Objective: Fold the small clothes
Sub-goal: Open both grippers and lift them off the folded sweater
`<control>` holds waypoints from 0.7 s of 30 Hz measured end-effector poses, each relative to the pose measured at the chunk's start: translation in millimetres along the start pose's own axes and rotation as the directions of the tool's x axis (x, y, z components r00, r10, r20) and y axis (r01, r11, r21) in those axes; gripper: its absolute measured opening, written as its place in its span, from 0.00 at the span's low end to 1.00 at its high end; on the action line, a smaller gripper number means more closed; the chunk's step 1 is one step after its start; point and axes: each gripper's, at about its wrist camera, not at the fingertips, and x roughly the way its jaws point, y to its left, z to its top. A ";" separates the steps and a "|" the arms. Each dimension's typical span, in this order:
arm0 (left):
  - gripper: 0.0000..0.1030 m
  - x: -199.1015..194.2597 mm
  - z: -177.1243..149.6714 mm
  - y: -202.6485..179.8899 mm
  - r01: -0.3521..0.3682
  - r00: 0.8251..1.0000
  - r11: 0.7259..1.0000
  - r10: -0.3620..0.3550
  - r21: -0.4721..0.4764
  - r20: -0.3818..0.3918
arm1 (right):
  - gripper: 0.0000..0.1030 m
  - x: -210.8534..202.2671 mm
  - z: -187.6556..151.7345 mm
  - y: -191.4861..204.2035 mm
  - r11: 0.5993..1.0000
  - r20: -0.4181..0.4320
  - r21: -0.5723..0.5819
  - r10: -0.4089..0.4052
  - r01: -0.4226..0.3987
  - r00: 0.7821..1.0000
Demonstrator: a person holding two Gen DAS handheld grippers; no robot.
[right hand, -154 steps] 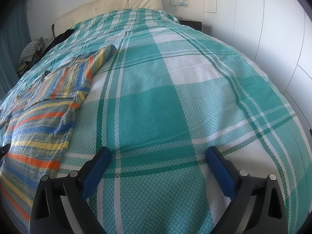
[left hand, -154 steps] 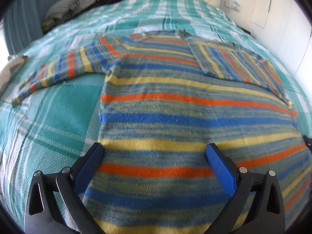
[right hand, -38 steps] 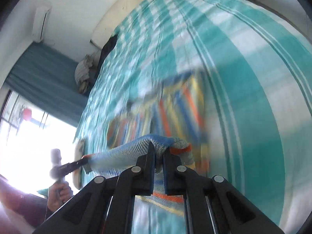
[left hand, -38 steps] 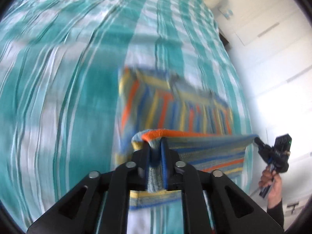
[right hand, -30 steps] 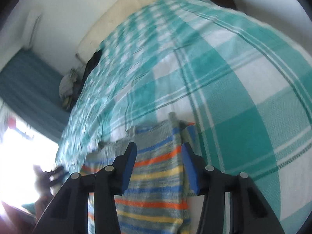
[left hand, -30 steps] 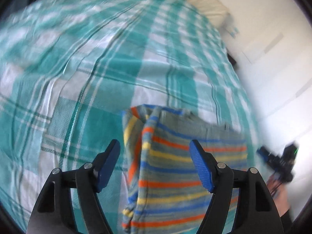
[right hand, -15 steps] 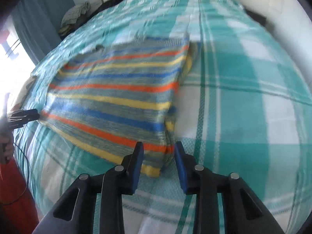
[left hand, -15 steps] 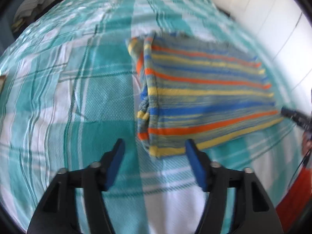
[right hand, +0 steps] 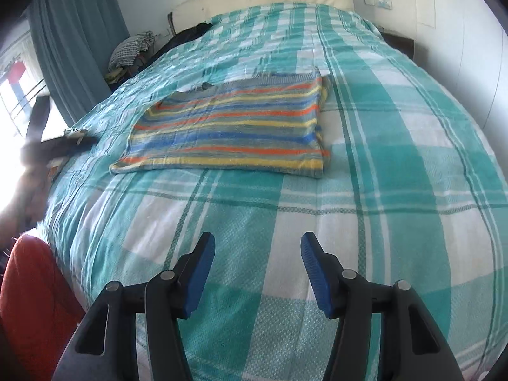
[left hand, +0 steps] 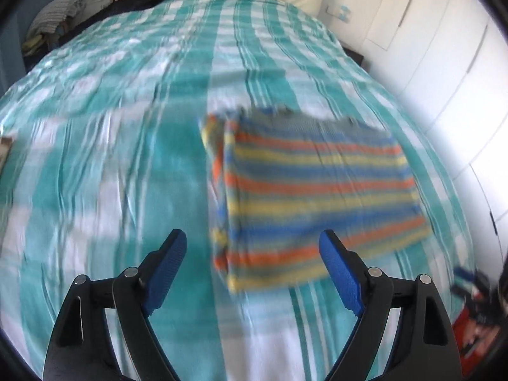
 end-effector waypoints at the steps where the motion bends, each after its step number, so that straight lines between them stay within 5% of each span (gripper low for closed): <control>1: 0.83 10.2 20.3 5.8 -0.003 1.000 1.000 0.003 -0.018 -0.008 | 0.55 -0.4 0.9 0.7 1.000 0.015 -0.013 -0.011 0.011 1.000; 5: 0.75 57.5 79.5 18.7 0.007 0.998 0.998 -0.011 -0.064 -0.059 | 0.55 20.9 3.0 -14.6 0.998 0.024 0.022 -0.052 0.051 0.998; 10: 0.59 122.6 108.7 7.9 0.001 0.990 0.999 0.003 0.033 -0.142 | 0.55 46.9 -8.9 -32.0 0.997 -0.033 0.071 -0.040 0.043 0.999; 13: 0.10 149.9 110.4 18.9 -0.016 0.982 1.000 0.020 0.019 -0.189 | 0.59 49.0 -8.3 -24.2 0.998 -0.028 0.010 -0.062 0.062 0.998; 19: 0.14 126.6 105.8 79.7 -0.038 0.998 0.949 0.020 -0.313 -0.060 | 0.70 55.4 -11.9 -22.3 0.998 -0.013 0.025 -0.052 0.052 0.999; 20: 0.23 122.5 102.5 85.0 -0.009 0.999 0.939 -0.008 -0.343 -0.047 | 0.72 56.2 -12.6 -20.0 0.998 -0.012 0.014 -0.058 0.058 0.998; 21: 0.44 120.4 101.6 84.7 0.012 0.999 0.938 -0.027 -0.345 -0.039 | 0.73 57.1 -13.3 -17.9 0.998 -0.010 0.002 -0.064 0.064 0.998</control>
